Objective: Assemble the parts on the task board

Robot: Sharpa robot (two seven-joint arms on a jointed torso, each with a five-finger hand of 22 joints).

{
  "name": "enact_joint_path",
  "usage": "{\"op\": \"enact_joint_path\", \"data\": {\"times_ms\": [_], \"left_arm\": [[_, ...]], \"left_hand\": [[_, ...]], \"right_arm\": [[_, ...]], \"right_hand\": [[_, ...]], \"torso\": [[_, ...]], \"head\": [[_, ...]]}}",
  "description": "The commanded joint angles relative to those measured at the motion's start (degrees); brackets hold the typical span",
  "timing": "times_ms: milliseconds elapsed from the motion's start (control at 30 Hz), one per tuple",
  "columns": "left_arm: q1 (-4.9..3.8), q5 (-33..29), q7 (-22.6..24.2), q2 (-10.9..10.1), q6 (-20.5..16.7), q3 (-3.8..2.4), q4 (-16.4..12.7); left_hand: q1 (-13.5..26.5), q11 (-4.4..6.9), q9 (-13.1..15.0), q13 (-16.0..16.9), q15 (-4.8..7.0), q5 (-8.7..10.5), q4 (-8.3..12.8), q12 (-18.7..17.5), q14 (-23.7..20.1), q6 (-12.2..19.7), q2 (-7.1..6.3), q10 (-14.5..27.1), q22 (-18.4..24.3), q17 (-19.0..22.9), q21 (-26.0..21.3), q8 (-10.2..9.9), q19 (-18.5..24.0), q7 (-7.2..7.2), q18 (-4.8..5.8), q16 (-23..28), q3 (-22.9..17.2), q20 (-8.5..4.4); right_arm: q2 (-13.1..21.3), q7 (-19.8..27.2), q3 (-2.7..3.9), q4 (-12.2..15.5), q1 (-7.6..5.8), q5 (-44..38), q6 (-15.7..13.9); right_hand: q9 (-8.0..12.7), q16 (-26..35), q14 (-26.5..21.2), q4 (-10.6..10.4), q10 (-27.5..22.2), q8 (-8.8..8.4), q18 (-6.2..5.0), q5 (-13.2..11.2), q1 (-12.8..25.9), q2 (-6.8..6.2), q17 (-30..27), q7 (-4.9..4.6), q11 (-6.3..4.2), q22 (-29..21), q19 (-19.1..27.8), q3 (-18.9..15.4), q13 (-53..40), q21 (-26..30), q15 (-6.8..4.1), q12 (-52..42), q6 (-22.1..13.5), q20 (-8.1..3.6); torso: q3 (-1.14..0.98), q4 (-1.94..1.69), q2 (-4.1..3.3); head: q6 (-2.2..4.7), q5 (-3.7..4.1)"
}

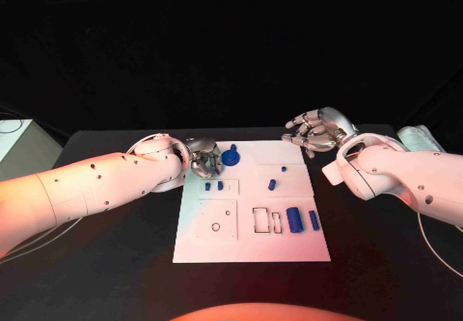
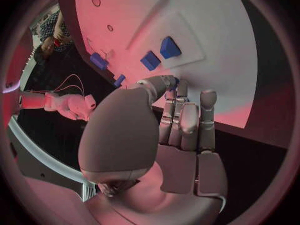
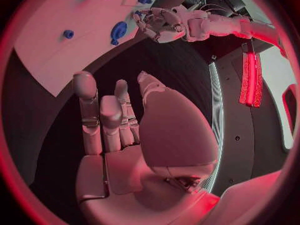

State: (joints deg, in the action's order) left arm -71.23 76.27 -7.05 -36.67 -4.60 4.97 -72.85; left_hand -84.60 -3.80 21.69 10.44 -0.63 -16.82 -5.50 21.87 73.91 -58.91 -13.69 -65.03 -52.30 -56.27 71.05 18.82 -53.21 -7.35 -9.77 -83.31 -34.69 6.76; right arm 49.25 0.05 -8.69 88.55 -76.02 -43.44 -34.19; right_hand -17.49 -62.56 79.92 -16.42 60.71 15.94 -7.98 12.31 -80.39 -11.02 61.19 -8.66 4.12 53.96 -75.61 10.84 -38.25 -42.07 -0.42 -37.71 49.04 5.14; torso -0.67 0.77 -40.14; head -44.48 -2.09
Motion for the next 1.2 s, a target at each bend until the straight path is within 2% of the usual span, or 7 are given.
{"op": "enact_joint_path", "data": {"times_ms": [33, 200, 367, 567, 1200], "left_arm": [[0.46, 0.84, -0.89, 0.02, 2.25, 0.40, 0.06], [0.49, 1.02, -0.74, -0.14, 1.37, 0.42, -0.10], [0.52, 1.17, -0.44, -0.20, 0.39, 0.43, -0.23], [0.55, 1.23, -0.21, -0.24, -0.22, 0.43, -0.32], [0.62, 1.53, -0.48, -0.49, -0.74, 0.43, -0.65]], "left_hand": [[-0.17, -0.01, 0.22, 0.28, 0.15, 0.20, 0.12, 0.10, -0.07, -0.59, 0.64, -0.27, 0.05, 0.06, -0.37, 0.38, 0.34, -0.18, 0.45, 0.03, 0.19, -0.03], [-0.13, -0.11, 0.22, 0.34, 0.15, 0.13, 0.31, -0.17, -0.11, -0.30, 0.59, 0.03, 0.05, 0.14, -0.39, 0.12, 0.32, -0.24, 0.45, 0.05, 0.23, -0.07], [0.30, -0.70, -0.07, 0.30, -0.30, 0.13, 0.54, -1.33, -0.81, 1.41, 0.51, 1.20, 0.52, 1.36, -0.78, -1.27, 0.74, -0.77, 0.43, 0.35, 0.22, 0.11], [0.80, -0.83, -0.75, 0.46, -0.49, 0.10, 0.65, -1.99, -1.14, 4.10, 0.13, 1.27, 0.89, 1.91, -1.17, -3.41, 0.98, -1.14, 0.36, 0.46, 0.16, 0.39], [1.58, -0.55, -1.34, 1.04, -0.36, 0.20, 0.47, -1.93, -1.04, 5.90, -0.29, 0.61, 1.13, 1.81, -1.55, -5.01, 0.88, -1.16, 0.33, 0.36, 0.48, 0.48]], "right_arm": [[0.03, 0.62, 0.01, 0.10, 0.02, -0.49, 0.38], [0.05, 0.64, 0.01, 0.07, 0.02, -0.49, 0.36], [0.04, 0.69, 0.01, 0.00, 0.02, -0.49, 0.29], [0.01, 0.71, 0.01, -0.08, 0.02, -0.49, 0.29], [-0.03, 0.71, 0.01, -0.77, 0.02, -0.79, 0.34]], "right_hand": [[-0.06, 0.13, -0.34, -0.01, -0.07, 0.09, -0.54, 0.20, 0.16, -0.46, 0.08, -0.24, -0.14, -0.05, -0.05, 0.43, 0.06, 0.21, 0.00, 0.21, -0.24, 0.21], [-0.06, 0.13, -0.34, -0.01, -0.07, 0.09, -0.54, 0.20, 0.16, -0.46, 0.08, -0.24, -0.14, -0.05, -0.05, 0.43, 0.06, 0.21, 0.00, 0.21, -0.24, 0.21], [-0.06, 0.13, -0.34, -0.01, -0.07, 0.09, -0.54, 0.20, 0.16, -0.46, 0.08, -0.24, -0.14, -0.05, -0.05, 0.43, 0.06, 0.21, 0.00, 0.21, -0.24, 0.21], [-0.06, 0.13, -0.34, -0.01, -0.07, 0.09, -0.54, 0.20, 0.16, -0.46, 0.08, -0.24, -0.14, -0.05, -0.05, 0.43, 0.06, 0.21, 0.00, 0.21, -0.24, 0.21], [-0.06, 0.13, -0.34, -0.01, -0.07, 0.09, -0.54, 0.20, 0.16, -0.46, 0.08, -0.24, -0.14, -0.05, -0.05, 0.43, 0.06, 0.21, 0.00, 0.21, -0.24, 0.21]], "torso": [[-0.02, -0.07, 0.03], [0.05, -0.11, 0.05], [0.03, -0.11, 0.05], [0.07, -0.09, 0.04], [0.01, -0.08, 0.03]], "head": [[0.02, -0.01], [0.11, -0.07], [0.16, -0.11], [0.18, -0.22], [0.25, -0.39]]}}
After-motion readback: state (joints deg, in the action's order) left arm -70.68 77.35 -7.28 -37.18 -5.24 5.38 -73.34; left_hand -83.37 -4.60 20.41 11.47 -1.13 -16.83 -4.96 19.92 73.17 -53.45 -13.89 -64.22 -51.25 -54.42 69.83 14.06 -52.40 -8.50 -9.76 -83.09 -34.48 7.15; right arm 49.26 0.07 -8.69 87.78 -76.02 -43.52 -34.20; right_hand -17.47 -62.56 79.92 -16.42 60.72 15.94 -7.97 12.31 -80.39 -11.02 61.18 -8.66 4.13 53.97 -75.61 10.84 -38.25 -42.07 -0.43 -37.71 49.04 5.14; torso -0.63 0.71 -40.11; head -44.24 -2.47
